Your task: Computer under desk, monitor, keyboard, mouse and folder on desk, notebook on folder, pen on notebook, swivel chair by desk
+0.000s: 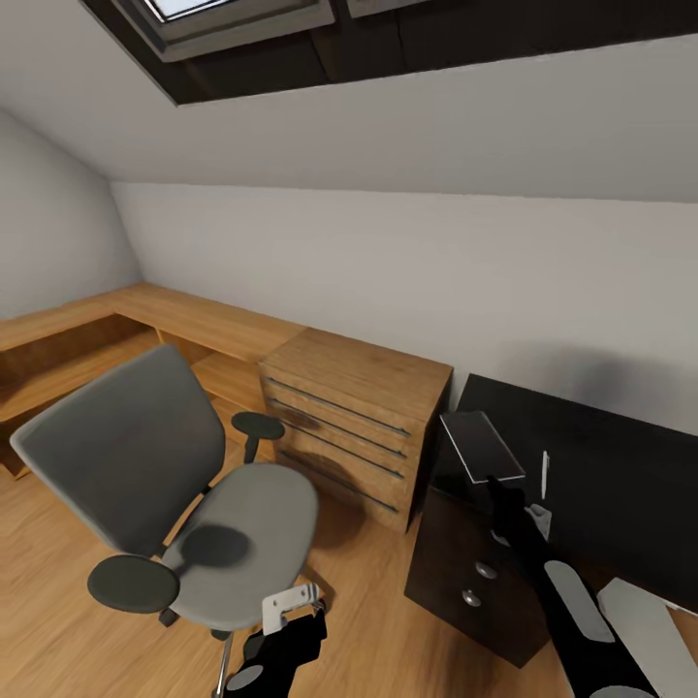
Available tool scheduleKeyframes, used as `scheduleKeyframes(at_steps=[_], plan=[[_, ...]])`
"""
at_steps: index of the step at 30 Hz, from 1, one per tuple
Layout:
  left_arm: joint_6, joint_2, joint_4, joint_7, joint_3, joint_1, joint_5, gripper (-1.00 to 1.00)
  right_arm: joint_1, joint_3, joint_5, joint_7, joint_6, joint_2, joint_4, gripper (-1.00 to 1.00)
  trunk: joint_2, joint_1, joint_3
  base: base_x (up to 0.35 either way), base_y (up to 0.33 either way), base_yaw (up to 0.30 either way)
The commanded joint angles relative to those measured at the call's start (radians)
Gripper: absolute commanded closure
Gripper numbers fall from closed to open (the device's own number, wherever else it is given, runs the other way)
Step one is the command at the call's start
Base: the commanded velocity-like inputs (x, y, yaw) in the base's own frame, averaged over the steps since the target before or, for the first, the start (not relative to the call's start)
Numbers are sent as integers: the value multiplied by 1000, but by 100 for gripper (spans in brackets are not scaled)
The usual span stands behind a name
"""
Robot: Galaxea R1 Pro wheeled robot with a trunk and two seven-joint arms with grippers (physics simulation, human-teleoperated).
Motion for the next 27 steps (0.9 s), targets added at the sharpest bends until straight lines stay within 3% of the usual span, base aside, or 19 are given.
scheduleKeyframes(at_steps=[1,9,14,27], plan=[[3,0,-1,7,-1,-1,5,-100,4,-3,-9,-2,7,4,-13,100,-1,0,-1,0,0,0],[4,0,11,7,-3,-1,5,-100,125,-2,-9,-115,9,32,-270,100,-1,0,-1,0,0,0],[4,0,14,7,-7,-1,5,-100,196,-2,-14,-143,13,38,-407,100,-1,0,-1,0,0,0],[4,0,16,7,-15,-1,5,-100,219,-3,-16,-149,20,38,-445,100,-1,0,-1,0,0,0]])
